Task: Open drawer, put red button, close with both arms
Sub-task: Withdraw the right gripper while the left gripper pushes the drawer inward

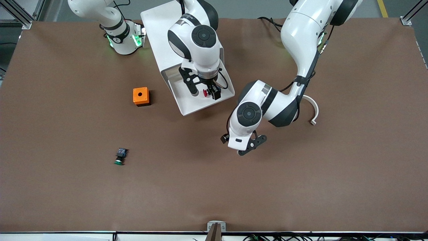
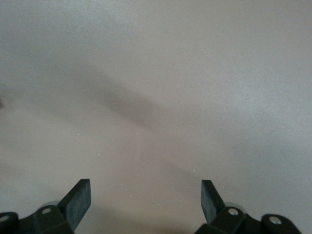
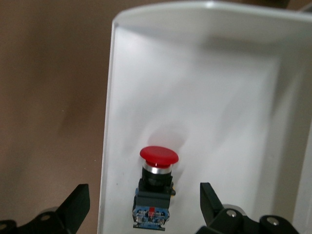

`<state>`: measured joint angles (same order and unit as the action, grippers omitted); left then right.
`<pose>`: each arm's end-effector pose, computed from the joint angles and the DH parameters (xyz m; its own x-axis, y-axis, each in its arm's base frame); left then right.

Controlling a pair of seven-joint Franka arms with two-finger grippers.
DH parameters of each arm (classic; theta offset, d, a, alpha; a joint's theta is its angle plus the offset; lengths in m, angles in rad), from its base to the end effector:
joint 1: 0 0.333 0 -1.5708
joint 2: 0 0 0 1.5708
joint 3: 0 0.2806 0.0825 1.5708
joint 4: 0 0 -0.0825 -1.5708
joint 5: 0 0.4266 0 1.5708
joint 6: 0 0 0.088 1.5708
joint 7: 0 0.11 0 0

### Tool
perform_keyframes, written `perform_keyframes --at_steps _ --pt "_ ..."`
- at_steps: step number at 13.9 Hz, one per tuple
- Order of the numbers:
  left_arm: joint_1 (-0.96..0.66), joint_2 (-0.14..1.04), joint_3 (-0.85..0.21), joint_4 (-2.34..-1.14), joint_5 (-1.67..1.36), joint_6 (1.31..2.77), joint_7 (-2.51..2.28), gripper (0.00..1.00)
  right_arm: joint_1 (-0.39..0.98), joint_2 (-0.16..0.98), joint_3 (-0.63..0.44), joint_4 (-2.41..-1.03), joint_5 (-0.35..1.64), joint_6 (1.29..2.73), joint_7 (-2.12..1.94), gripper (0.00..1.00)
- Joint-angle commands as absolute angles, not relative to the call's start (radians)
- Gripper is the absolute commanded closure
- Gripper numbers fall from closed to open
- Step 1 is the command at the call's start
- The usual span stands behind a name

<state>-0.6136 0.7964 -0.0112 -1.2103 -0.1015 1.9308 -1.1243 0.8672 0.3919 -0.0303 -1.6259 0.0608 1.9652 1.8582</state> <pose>0.6128 -0.4486 0.2490 0.8493 0.5133 -0.1236 0.5142 -0.8573 -0.0270 0.4551 0.5132 0.3365 0.5017 -0.8646 -0.0265 -0.8624 -0.5024 0.0629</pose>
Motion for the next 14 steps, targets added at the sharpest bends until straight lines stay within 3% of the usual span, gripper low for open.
perform_keyframes --at_steps 1,5,14 --pt "-0.62 0.792 -0.012 -1.227 -0.08 1.948 -1.127 0.01 0.819 0.396 -0.023 -1.566 0.051 1.87 1.755 0.0" --pt "-0.63 0.79 -0.012 -1.235 -0.081 1.948 -1.129 0.01 0.743 0.356 -0.026 -1.537 0.051 1.717 1.564 0.0" --pt "-0.689 0.775 -0.08 -1.255 -0.084 1.941 -1.138 0.01 0.464 0.206 -0.028 -1.537 0.049 1.557 1.013 0.0"
